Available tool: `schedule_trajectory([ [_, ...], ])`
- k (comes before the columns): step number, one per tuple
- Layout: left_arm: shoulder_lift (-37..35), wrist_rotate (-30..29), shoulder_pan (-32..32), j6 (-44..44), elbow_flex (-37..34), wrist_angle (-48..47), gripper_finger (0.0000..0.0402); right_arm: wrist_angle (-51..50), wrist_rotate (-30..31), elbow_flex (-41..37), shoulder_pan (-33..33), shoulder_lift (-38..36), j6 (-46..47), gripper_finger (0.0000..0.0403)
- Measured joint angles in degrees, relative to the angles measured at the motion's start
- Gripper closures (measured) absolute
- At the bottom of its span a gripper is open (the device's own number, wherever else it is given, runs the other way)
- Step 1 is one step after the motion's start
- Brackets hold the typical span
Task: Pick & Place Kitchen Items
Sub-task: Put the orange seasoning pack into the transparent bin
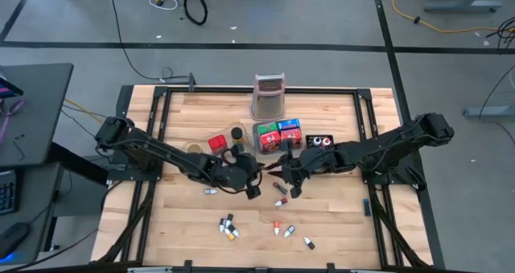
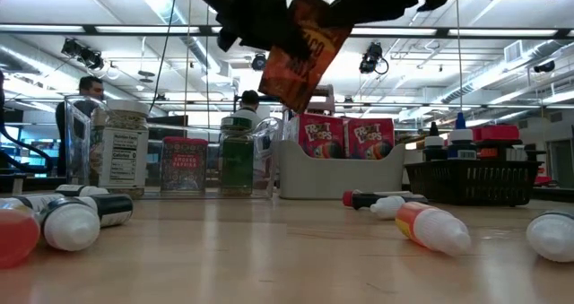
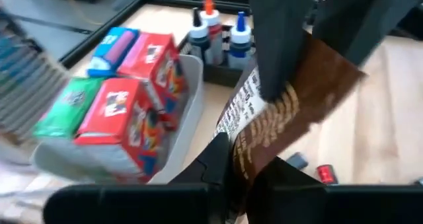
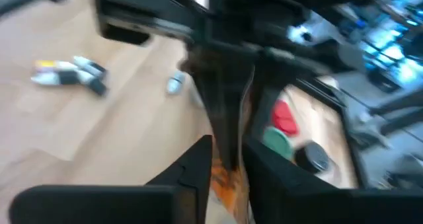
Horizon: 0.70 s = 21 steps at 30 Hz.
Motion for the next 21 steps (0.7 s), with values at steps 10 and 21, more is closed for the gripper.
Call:
schedule_trajectory([
  [10,-1.7,-10.2,-4.2,-14.8,0.0,-14.9,0.0383,-4.1,12.9,0.0,0.0,0.0,1.2,0.0240],
  [21,-7.7,-19.3,-8.6,-26.1,0.1,-26.7,0.0390,-3.7,12.9,0.0,0.0,0.0,2.0,0.0206],
])
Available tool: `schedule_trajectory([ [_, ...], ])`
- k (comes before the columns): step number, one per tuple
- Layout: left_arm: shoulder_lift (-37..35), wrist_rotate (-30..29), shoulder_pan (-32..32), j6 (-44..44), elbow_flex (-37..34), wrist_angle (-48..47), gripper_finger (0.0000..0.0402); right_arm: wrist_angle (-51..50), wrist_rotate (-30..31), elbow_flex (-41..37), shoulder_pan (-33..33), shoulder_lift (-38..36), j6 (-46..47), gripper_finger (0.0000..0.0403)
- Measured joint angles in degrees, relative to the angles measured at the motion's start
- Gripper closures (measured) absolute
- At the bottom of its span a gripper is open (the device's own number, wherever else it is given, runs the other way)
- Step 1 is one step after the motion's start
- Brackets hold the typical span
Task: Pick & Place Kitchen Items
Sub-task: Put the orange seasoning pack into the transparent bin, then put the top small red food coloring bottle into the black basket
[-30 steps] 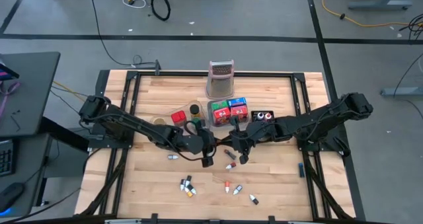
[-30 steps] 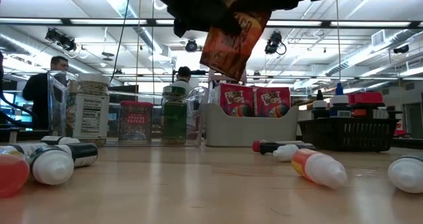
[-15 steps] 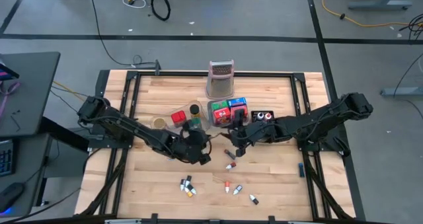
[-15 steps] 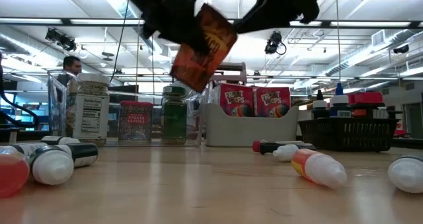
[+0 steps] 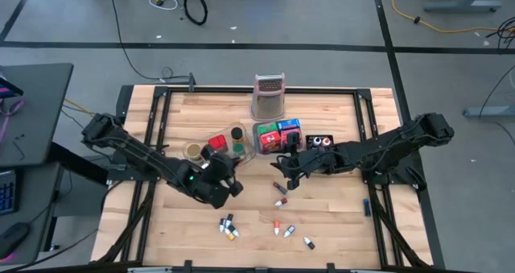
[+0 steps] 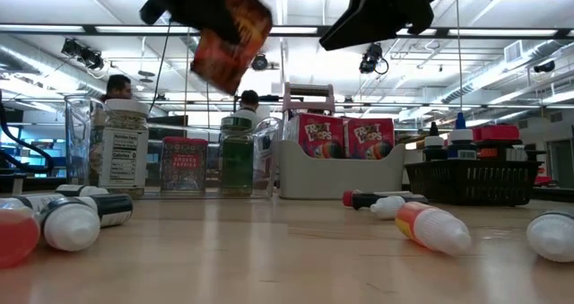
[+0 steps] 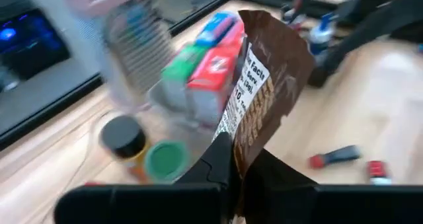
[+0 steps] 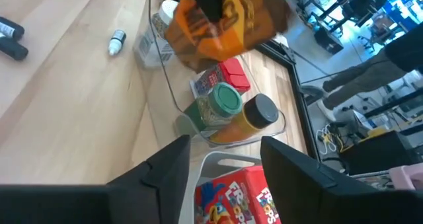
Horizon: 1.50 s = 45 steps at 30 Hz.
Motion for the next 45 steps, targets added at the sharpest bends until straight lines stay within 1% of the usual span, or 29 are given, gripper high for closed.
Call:
schedule_trajectory([
  [2,0.9,-0.2,0.4,-4.5,-0.1,-4.3,0.0389,0.0,0.0,0.0,0.0,0.0,1.4,0.0206],
  [5,2.0,0.0,1.0,-10.9,-2.3,-7.6,0.0371,-0.1,0.0,0.0,0.0,0.0,2.9,0.0206],
  [7,2.1,-0.1,1.4,-13.8,-4.0,-7.2,0.0362,-0.1,0.0,0.0,0.0,0.0,2.9,0.0206],
  [10,2.1,0.5,1.9,-17.5,-6.6,-7.3,0.0361,0.0,0.0,0.0,0.0,0.0,2.8,0.0206],
  [14,2.1,1.2,2.4,-17.9,-9.5,-4.7,0.0371,0.0,-0.7,0.0,0.0,0.0,2.7,0.0206],
  [19,2.1,1.7,3.2,-16.7,-9.9,-4.1,0.0375,0.2,-2.6,0.0,0.0,0.0,2.7,0.0206],
  [28,2.1,1.8,3.5,-12.1,-9.6,-4.6,0.0346,0.2,-2.6,0.0,0.0,0.0,2.7,0.0206],
  [33,2.1,3.7,3.5,-10.9,-6.1,-9.6,0.0311,0.0,-2.6,0.0,0.0,0.0,3.0,0.0206],
  [37,2.1,7.9,3.5,-11.2,-0.3,-18.7,0.0282,-1.1,-2.6,0.0,0.0,0.0,4.7,0.0206],
  [40,2.1,9.7,3.5,-14.2,4.2,-26.1,0.0267,-2.8,-2.8,0.0,0.0,0.0,6.2,0.0206],
  [42,2.1,9.2,3.3,-17.3,7.1,-30.5,0.0262,-4.4,-3.9,0.0,0.0,0.0,8.0,0.0206],
  [45,2.1,5.7,2.0,-18.9,10.7,-34.3,0.0260,-7.2,-9.2,0.0,0.0,0.0,14.7,0.0206],
])
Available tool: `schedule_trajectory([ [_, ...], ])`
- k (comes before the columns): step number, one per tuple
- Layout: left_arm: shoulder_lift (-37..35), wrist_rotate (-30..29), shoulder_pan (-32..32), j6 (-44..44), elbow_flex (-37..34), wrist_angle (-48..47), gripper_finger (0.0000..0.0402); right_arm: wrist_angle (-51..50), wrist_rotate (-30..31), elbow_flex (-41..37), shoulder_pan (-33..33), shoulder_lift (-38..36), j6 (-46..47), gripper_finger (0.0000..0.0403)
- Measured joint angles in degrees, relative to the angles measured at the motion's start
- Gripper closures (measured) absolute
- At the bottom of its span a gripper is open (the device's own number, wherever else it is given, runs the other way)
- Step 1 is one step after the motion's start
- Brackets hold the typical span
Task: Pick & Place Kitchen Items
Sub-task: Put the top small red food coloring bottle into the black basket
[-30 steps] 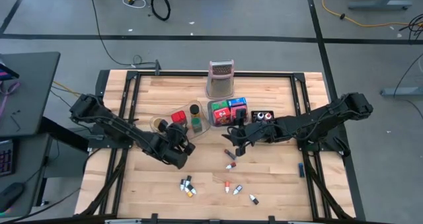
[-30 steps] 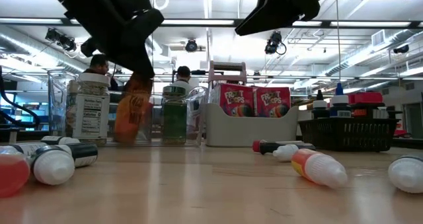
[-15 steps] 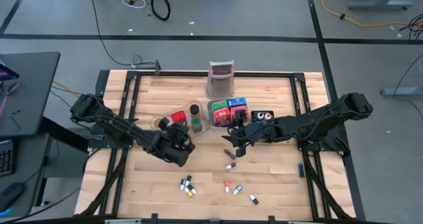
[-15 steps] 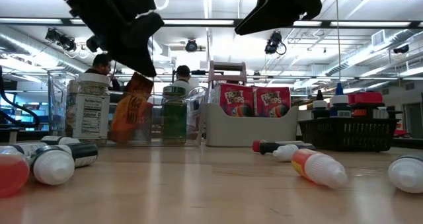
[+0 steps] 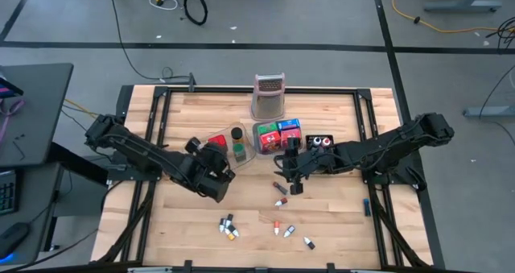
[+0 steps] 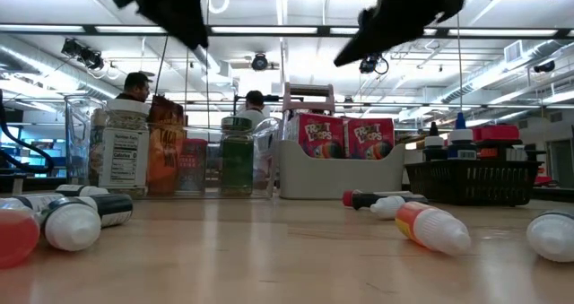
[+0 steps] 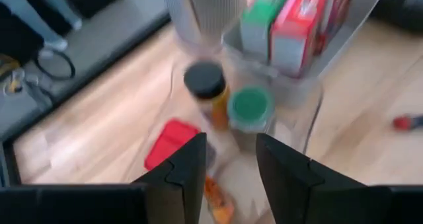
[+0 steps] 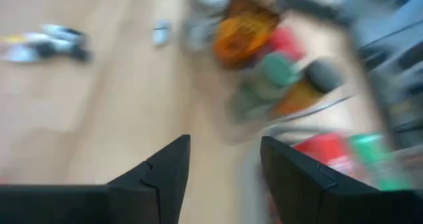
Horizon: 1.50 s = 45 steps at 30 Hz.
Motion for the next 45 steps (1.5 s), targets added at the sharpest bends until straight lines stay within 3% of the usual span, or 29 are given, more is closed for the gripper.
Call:
schedule_trajectory([
  [5,0.0,-7.5,-3.2,2.2,3.1,1.6,0.0266,-2.5,-10.0,-2.8,0.2,0.1,11.9,0.0206],
  [11,0.0,-13.9,-6.4,2.7,2.5,9.3,0.0271,-1.6,-10.5,-7.4,0.1,0.1,15.2,0.0206],
  [20,0.0,-14.5,-8.0,9.2,1.3,18.2,0.0270,6.6,-9.9,-10.7,0.2,5.9,19.6,0.0206],
  [24,0.0,-15.4,-7.8,12.7,1.3,20.0,0.0274,12.0,-12.8,-10.6,1.0,10.0,21.4,0.0206],
  [29,0.0,-15.3,-7.3,15.1,1.3,20.9,0.0275,10.2,-8.0,-9.8,1.0,13.7,22.0,0.0206],
  [41,0.0,-14.4,-7.3,16.9,1.3,20.9,0.0276,11.2,-8.2,-8.6,0.3,19.6,25.6,0.0206],
  [45,0.0,-14.4,-7.3,17.0,1.3,20.9,0.0276,11.2,-6.9,-8.6,0.4,19.7,25.3,0.0228],
])
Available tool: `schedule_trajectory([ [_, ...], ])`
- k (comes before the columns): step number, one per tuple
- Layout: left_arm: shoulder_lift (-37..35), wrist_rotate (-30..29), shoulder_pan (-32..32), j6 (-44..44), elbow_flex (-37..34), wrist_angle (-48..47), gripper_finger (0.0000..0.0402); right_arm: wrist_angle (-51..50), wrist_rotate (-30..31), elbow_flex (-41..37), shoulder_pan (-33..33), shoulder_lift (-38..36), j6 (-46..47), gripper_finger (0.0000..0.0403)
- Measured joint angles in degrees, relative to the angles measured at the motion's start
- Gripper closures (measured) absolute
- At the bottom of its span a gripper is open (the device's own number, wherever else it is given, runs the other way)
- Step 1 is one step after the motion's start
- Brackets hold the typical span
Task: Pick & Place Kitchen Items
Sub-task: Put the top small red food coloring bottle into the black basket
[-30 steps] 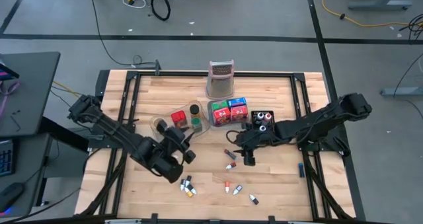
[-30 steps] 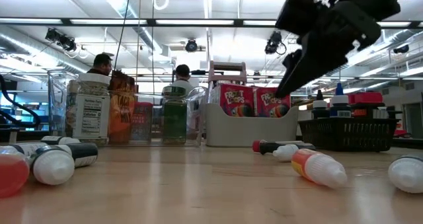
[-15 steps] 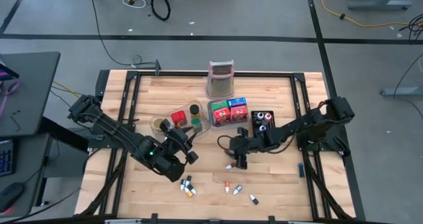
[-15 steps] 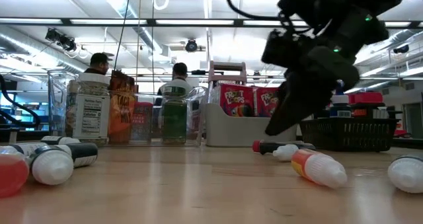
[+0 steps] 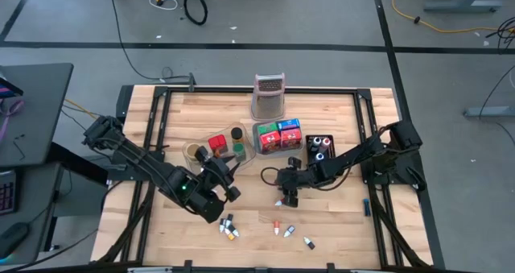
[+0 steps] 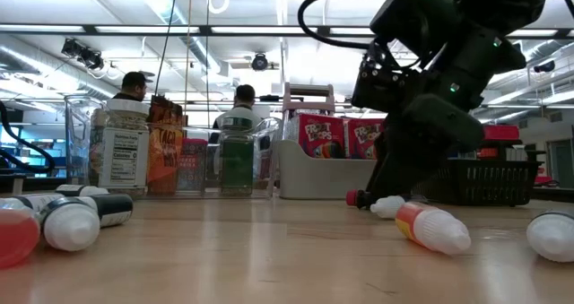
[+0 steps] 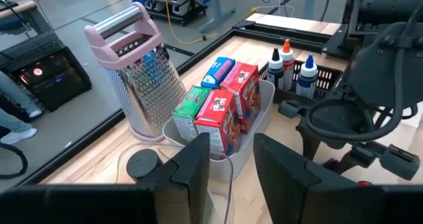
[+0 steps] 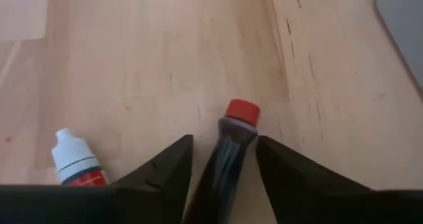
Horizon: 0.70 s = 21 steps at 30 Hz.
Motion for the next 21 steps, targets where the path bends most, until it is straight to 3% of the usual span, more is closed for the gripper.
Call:
schedule_trajectory([
  [10,0.0,0.0,0.0,0.0,0.0,0.0,0.0276,0.8,-3.1,-0.2,-1.8,-1.2,-1.6,0.0362],
  [15,0.0,0.0,0.0,0.9,0.0,0.0,0.0276,-0.9,-5.0,-0.2,-2.0,-6.7,-2.4,0.0361],
  [21,0.0,0.3,0.0,1.1,0.0,0.0,0.0276,-12.3,-3.6,-0.2,-2.0,-17.6,-2.4,0.0336],
])
